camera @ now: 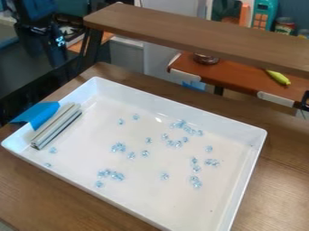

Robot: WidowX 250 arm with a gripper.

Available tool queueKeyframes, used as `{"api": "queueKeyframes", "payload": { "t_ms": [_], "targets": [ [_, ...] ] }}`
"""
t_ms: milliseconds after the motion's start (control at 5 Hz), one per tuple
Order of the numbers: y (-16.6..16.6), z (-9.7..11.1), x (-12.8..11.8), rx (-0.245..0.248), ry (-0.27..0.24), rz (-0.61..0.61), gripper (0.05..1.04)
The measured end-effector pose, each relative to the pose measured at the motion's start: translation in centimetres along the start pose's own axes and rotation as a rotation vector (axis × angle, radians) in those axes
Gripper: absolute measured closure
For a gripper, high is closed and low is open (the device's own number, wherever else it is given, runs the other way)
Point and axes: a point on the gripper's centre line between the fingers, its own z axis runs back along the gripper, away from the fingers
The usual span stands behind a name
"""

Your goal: Sweep into pile

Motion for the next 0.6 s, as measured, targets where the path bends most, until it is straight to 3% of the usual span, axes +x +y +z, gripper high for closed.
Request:
{"api": "queueKeyframes", "payload": {
  "t_ms": [200, 600],
  "targets": [
    [0.0, -1.3, -0.3, -0.021, 0.026, 0.010, 0.083],
    [0.1, -6.0, -1.0, 0.048, 0.013, 0.044, 0.083]
  ]
}}
